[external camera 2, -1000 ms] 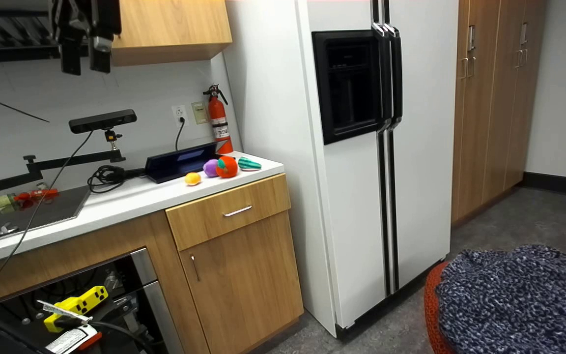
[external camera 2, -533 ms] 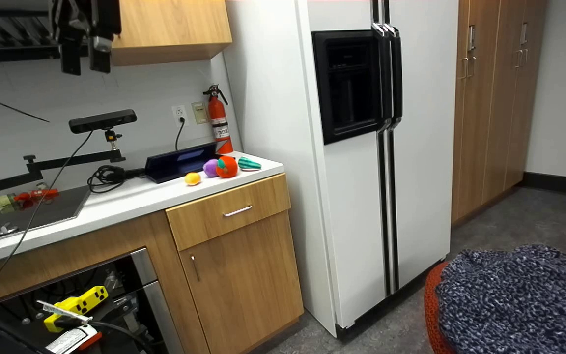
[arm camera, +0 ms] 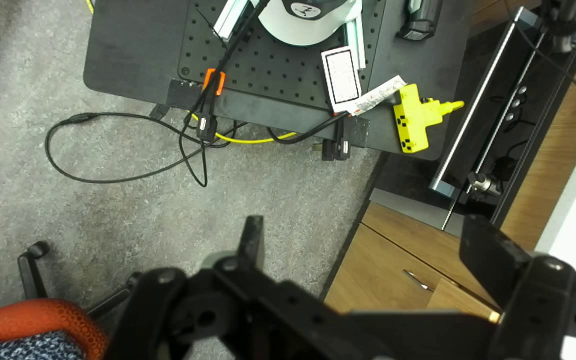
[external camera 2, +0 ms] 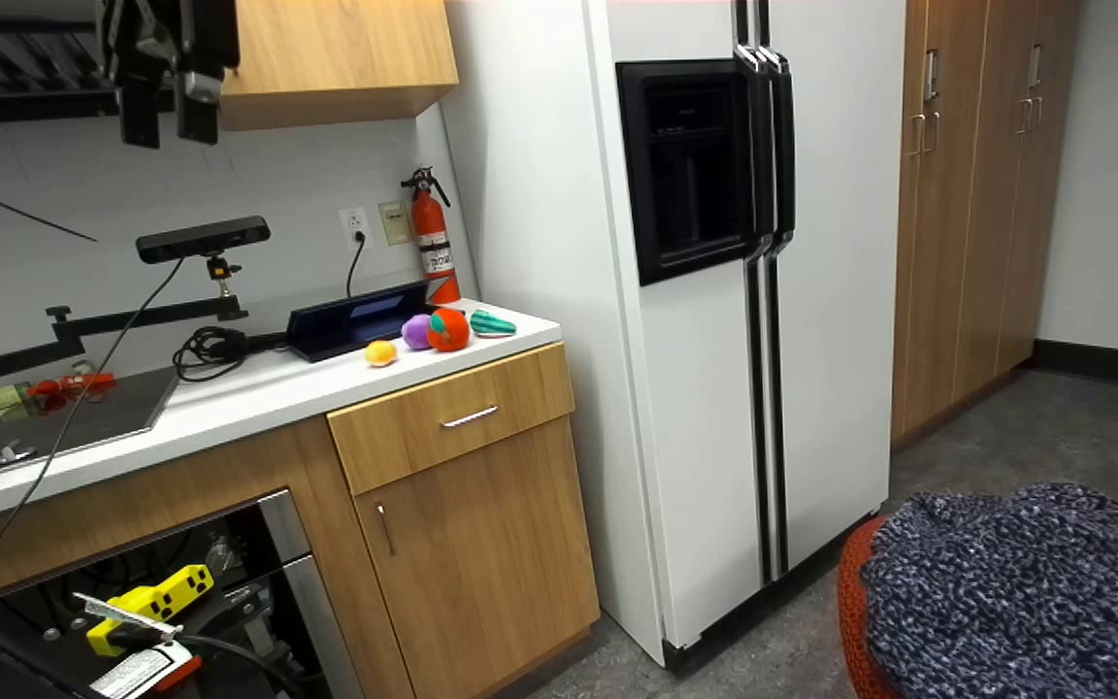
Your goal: Open the top drawer of the bottom cabinet.
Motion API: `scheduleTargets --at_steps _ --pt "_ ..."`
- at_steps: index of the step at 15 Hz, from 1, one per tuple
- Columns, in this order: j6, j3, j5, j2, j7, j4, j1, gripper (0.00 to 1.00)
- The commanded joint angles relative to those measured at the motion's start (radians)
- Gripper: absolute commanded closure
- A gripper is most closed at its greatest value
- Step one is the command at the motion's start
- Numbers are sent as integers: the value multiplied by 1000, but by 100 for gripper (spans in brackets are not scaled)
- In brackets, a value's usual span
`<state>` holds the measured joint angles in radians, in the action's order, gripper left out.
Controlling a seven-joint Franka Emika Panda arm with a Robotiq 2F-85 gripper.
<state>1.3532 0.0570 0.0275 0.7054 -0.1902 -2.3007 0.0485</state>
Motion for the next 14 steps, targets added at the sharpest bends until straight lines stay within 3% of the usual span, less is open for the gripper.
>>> scheduleTargets --at_steps 1,14 --pt "-2 -2 1 -1 -1 2 -3 0" --pt "20 -2 -10 -30 0 9 -6 0"
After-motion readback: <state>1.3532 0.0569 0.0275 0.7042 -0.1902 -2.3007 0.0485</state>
